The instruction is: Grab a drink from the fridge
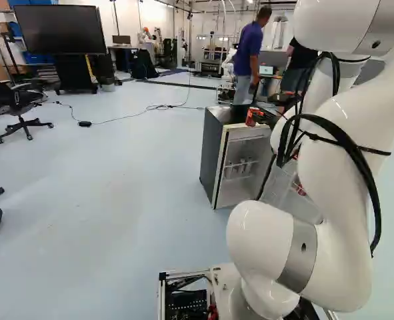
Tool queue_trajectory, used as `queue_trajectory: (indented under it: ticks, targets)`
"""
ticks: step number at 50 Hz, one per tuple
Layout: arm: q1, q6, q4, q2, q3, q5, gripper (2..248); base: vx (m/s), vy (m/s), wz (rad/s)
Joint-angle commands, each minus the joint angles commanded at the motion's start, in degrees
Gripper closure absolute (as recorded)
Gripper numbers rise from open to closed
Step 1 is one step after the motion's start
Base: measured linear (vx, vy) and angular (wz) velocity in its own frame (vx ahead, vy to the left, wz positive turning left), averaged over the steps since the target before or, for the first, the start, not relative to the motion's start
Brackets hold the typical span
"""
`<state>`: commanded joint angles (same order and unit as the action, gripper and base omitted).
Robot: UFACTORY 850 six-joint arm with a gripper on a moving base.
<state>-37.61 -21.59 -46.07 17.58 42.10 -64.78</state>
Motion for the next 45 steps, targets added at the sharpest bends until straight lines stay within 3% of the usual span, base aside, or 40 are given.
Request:
queue_trajectory:
  ticks: [45]
  targets:
    - [2.87,0.0,0.0,7.24,9.14,0.0,166,0.0,0.0,0.0]
